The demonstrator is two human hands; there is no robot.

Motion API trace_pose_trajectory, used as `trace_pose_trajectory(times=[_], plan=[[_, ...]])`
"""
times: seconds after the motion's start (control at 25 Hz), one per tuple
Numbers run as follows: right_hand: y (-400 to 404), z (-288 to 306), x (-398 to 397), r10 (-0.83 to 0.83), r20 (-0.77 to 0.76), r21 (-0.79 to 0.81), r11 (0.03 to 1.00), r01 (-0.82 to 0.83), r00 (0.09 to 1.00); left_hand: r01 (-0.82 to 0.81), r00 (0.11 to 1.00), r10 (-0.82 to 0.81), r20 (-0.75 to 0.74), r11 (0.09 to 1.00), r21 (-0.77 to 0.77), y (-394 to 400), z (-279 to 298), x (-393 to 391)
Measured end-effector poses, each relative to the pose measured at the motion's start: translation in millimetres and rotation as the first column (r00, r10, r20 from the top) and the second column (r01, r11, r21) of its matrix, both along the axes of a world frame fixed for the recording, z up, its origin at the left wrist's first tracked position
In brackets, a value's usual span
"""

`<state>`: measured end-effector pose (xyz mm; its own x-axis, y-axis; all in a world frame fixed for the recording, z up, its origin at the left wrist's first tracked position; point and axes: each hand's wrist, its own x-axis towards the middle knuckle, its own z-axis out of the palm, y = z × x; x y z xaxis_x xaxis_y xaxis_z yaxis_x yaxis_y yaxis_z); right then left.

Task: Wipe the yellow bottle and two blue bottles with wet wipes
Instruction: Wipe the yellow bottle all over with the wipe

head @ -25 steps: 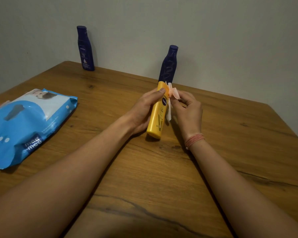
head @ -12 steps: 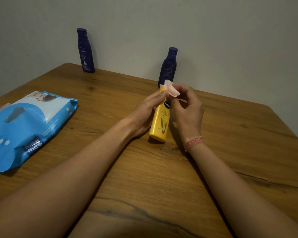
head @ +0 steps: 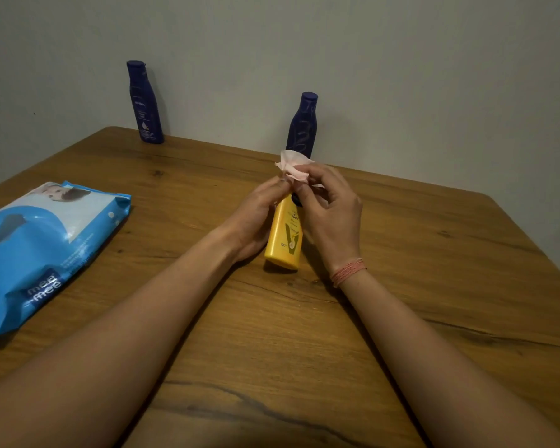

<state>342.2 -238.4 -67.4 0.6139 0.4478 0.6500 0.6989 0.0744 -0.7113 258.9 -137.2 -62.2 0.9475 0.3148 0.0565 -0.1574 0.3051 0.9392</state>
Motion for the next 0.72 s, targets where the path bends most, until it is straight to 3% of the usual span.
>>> trace_pose_trajectory(times=[0.2,0.28,0.4,0.6,0.72], plan=[[-2.5,-2.4,13.1,-0.115,-0.199,-0.068,0.992,0.104,0.973,-0.034,0.999,0.034,0.003,0.999,0.023,2.6,0.8,-0.2],[-3.9,-1.0,11.9,-0.091,-0.155,-0.048,0.995,0.085,0.984,-0.015,1.0,0.015,-0.009,1.0,0.008,1.3,-0.5,0.0],[-1.7,-0.7,3.4,-0.004,0.041,0.0,1.0,0.004,0.999,0.007,1.0,-0.007,0.009,1.0,-0.002,0.7,-1.5,1.0],[-5.5,-4.3,17.1,-0.11,-0.245,-0.081,0.992,0.092,0.963,-0.026,1.0,0.027,-0.014,0.999,0.037,4.1,-2.1,2.0],[-4.4,-1.7,11.4,-0.055,-0.093,-0.027,0.998,0.053,0.994,-0.006,1.0,0.006,-0.01,0.999,0.053,4.2,-5.7,4.3]])
